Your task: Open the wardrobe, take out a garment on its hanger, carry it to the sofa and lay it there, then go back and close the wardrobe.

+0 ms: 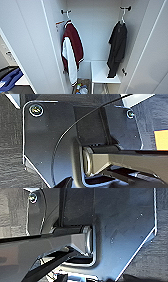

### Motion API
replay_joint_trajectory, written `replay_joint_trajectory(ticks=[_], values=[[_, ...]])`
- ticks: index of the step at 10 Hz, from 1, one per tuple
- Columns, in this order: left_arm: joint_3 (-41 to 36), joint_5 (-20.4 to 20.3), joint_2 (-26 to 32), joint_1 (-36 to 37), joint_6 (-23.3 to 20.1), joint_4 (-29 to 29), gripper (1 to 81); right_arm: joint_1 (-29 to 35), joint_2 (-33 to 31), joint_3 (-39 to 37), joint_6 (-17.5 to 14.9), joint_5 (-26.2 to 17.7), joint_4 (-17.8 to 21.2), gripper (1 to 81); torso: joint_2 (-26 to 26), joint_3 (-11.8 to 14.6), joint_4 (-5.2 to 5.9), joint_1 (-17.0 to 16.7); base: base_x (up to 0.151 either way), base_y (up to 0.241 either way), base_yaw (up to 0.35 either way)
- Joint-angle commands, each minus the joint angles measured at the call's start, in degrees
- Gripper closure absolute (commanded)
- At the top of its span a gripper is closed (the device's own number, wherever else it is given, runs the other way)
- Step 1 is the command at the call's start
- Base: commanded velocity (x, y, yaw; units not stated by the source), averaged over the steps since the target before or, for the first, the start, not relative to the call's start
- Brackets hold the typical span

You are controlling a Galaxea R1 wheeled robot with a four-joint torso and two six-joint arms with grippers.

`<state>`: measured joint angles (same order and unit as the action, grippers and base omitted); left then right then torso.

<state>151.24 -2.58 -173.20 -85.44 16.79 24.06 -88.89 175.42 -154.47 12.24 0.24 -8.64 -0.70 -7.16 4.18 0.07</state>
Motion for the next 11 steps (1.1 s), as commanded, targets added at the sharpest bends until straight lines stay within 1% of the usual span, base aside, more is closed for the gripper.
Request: replay_joint_trajectory(ticks=[1, 4, 11], values=[[-0.2, 2.8, -0.5, 1.9, -0.1, 0.8, 1.0, 1.4, 0.4, 0.4, 0.1, -3.1, 0.0, 1.0, 0.0, 0.0, 0.0, 0.0, 0.0, 0.0, 0.0], [-0.2, 3.0, -0.5, 1.6, -0.1, 0.9, 1.0, 1.5, 0.5, 0.4, 0.2, -3.0, 0.0, 1.0, 0.0, 0.0, 0.0, 0.0, 0.0, 0.0, 0.0], [-0.2, 3.4, -0.5, 1.4, -0.1, 0.9, 1.0, 1.5, 0.3, 0.4, 0.2, -2.3, 0.0, 1.0, -0.1, 0.0, 0.0, -0.1, 0.084, 0.0, 0.0]])
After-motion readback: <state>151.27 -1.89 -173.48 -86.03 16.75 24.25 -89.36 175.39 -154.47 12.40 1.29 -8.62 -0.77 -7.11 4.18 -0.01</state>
